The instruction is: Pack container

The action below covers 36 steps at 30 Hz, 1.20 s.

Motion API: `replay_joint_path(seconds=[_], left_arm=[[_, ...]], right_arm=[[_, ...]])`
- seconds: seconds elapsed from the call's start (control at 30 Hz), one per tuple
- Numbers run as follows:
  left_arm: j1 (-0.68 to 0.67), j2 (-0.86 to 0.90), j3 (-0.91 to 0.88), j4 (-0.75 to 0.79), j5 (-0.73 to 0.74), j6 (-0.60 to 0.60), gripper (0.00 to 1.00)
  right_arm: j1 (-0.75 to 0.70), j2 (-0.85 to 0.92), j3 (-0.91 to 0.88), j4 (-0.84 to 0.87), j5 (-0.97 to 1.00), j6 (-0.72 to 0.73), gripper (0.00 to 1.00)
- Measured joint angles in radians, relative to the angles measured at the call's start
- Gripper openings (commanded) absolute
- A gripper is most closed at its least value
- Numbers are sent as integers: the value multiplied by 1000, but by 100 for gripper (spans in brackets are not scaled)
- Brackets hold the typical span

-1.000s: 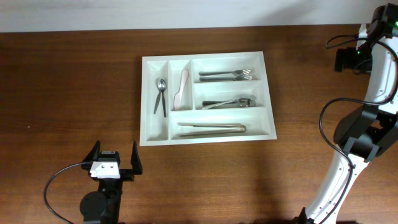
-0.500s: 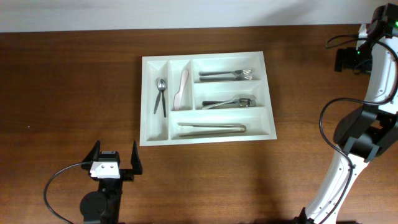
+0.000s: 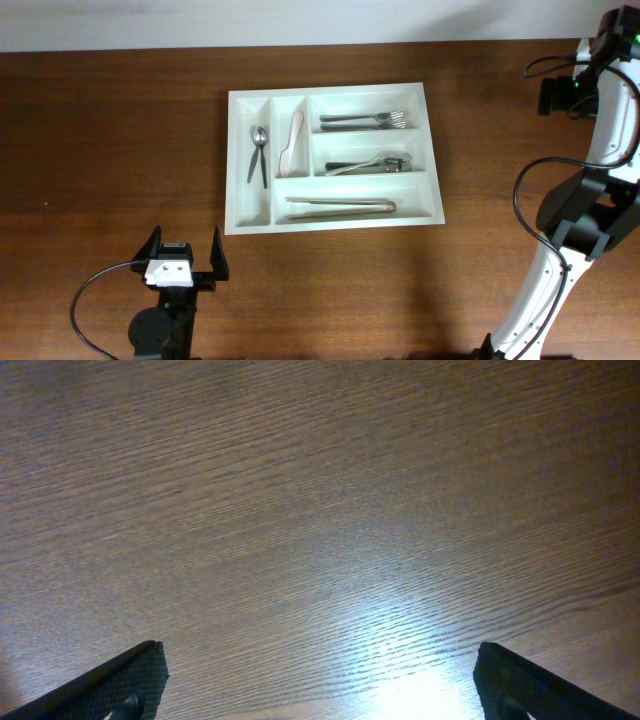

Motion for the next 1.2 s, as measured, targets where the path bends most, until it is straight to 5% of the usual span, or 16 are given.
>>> replay_joint_path(seconds=[0.2, 0.57, 1.2], left_arm=[[0, 0, 0, 0, 0, 3, 99], [0, 0, 0, 0, 0, 3, 99], [0, 0, 0, 0, 0, 3, 99]], right_arm=[[0, 0, 0, 31, 3, -1, 99], [20, -89, -8, 340, 5, -1, 99], [175, -397, -8, 381, 5, -1, 99]])
